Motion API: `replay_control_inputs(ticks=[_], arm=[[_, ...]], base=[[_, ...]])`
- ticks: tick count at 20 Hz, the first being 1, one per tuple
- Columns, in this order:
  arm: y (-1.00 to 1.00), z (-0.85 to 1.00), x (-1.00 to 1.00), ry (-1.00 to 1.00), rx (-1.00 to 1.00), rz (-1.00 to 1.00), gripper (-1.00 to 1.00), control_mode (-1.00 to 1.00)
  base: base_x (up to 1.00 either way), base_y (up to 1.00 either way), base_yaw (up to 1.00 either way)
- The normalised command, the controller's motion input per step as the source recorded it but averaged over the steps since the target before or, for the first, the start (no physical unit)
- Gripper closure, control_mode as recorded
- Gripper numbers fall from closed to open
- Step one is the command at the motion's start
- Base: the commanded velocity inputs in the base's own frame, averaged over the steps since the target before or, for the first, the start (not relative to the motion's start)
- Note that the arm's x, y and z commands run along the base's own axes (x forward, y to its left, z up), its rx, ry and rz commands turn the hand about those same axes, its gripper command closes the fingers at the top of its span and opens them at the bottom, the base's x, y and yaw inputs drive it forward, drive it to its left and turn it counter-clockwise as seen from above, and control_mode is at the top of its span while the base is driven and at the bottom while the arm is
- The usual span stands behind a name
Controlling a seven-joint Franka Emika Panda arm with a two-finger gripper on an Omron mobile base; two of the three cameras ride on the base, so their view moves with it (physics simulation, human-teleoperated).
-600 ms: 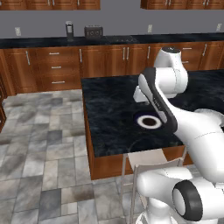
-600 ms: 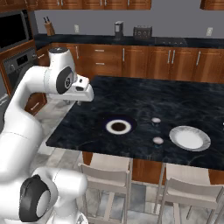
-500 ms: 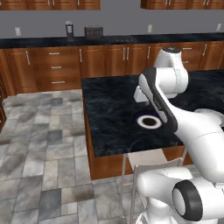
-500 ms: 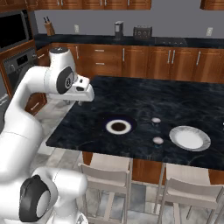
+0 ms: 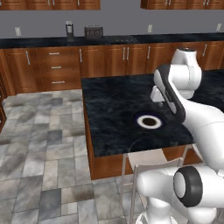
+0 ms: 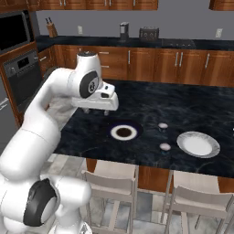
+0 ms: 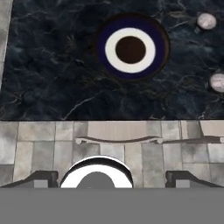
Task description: Place two yogurt containers on each plate.
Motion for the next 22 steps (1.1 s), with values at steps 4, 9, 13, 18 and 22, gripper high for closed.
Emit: replay_control_inputs(ticks=[4,9,13,18,22], arm=[[-0.74,-0.19,0.12,0.15,0.00,-0.05,-1.00,-1.00],[-0.75,-0.34,0.13,0.10,0.00,-0.07,-1.00,-1.00],[-0.68,-0.54,0.11,0.06,0.00,-0.11,-1.00,-1.00],[-0.75,-0.58,0.03,0.05,0.00,-0.08,-1.00,-1.00],[-0.53,-0.46,0.14,0.04,0.00,-0.10,-1.00,-1.00]], base=[[0.00,0.00,0.00],[0.00,0.00,0.00],[0.00,0.00,0.00],[0.00,0.00,0.00],[0.00,0.00,0.00]])
